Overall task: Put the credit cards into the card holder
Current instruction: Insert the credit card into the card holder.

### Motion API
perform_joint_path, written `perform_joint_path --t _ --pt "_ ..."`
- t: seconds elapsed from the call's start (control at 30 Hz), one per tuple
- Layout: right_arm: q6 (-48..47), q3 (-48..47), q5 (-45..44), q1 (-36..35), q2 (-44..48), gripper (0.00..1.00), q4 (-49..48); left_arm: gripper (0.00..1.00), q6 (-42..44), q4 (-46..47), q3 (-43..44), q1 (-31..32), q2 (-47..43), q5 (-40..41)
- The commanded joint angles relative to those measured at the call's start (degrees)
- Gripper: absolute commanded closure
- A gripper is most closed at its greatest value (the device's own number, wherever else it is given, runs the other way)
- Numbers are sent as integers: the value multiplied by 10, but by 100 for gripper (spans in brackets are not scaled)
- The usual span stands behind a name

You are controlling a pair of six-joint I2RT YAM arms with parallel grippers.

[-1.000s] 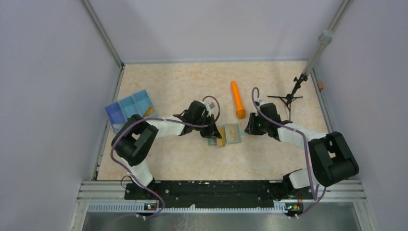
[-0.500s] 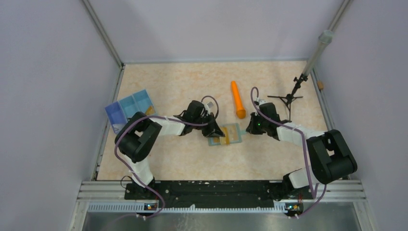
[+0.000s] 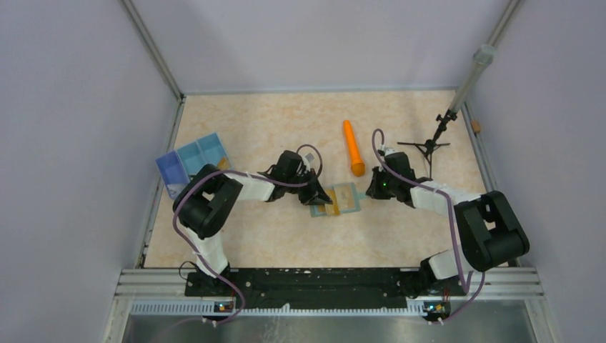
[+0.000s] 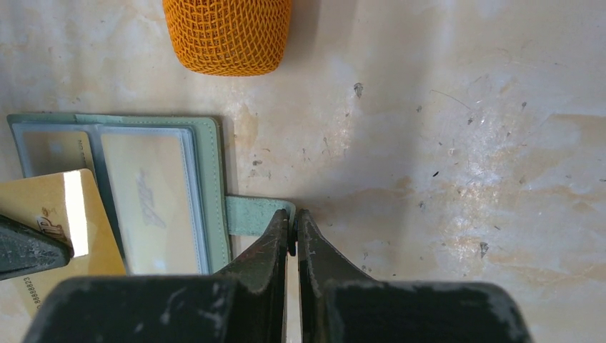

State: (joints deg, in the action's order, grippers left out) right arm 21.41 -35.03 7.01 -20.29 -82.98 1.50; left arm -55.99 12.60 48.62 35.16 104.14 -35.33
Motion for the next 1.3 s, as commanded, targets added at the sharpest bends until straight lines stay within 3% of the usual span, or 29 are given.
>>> perform_joint_path --t 0.0,0.83,1.27 --pt "-8 -22 -11 4 -7 100 0 100 -17 51 -8 -5 10 -22" --pt "-14 -34 -16 5 -13 100 18 100 41 11 29 -21 59 -50" --pt "-15 -36 -16 5 -16 100 22 100 36 89 -3 -33 39 -68"
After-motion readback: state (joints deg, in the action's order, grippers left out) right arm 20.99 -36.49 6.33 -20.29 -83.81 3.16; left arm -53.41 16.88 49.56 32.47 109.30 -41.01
